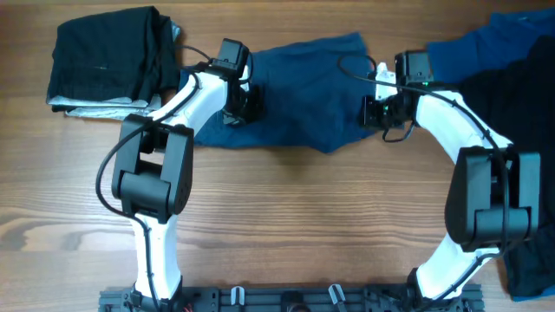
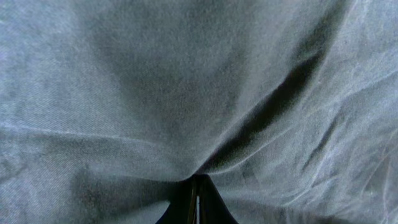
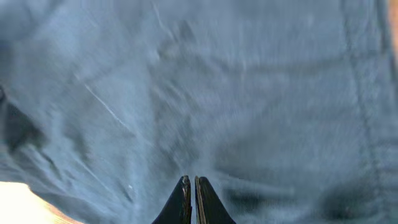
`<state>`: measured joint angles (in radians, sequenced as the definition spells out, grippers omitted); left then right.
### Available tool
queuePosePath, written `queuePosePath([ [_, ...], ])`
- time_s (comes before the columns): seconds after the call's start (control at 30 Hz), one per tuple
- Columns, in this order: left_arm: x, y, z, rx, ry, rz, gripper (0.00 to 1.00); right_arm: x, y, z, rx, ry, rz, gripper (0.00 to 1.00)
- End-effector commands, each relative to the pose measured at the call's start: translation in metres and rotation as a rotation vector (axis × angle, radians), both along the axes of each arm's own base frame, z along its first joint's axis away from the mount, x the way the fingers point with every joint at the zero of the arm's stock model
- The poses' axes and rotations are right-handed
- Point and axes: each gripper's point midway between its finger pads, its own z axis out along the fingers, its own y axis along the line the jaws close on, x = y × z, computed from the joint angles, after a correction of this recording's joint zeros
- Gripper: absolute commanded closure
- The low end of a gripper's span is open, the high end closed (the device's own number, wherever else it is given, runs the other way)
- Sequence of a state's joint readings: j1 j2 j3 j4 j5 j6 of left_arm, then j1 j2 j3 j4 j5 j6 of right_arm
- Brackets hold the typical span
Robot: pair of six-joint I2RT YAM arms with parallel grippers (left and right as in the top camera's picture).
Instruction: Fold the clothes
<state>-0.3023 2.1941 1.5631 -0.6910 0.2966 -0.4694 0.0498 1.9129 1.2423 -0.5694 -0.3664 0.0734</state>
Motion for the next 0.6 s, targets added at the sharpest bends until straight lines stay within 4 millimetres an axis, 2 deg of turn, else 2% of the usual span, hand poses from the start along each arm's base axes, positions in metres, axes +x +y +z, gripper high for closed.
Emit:
queuePosePath([
  [0.0,-0.008,0.012,-0.038,0.085,0.06,0.019,0.96,0.021,0.004,0.021,-0.007,-0.115,0.043,0.96],
  [0.07,-0.002,0.01,-0.026,0.074,0.028,0.02,0.96,0.033,-0.004,0.021,-0.058,-0.171,0.045,0.96],
  [0.2,0.015,0.005,0.03,0.03,-0.105,0.025,0.96,0.054,-0.005,0.02,-0.073,-0.252,0.038,0.96],
  [0.27,0.021,0.003,0.059,0.011,-0.168,0.025,0.95,0.057,-0.005,0.012,-0.072,-0.245,0.035,0.96],
  [0.33,0.023,0.005,0.084,0.004,-0.223,0.029,0.9,0.055,-0.005,0.001,-0.072,-0.219,0.037,0.96],
  [0.4,0.028,0.018,0.105,0.062,-0.287,0.061,0.85,0.05,-0.005,-0.02,-0.074,-0.17,0.039,0.96],
  [0.43,0.03,0.027,0.11,0.111,-0.31,0.084,0.87,0.047,-0.005,-0.03,-0.074,-0.147,0.04,0.96],
  [0.47,0.031,0.04,0.112,0.177,-0.326,0.111,0.95,0.044,-0.003,-0.044,-0.069,-0.119,0.045,0.96],
  [0.57,0.026,0.072,0.108,0.324,-0.307,0.161,0.96,0.036,-0.008,-0.073,-0.111,-0.059,0.056,0.96],
])
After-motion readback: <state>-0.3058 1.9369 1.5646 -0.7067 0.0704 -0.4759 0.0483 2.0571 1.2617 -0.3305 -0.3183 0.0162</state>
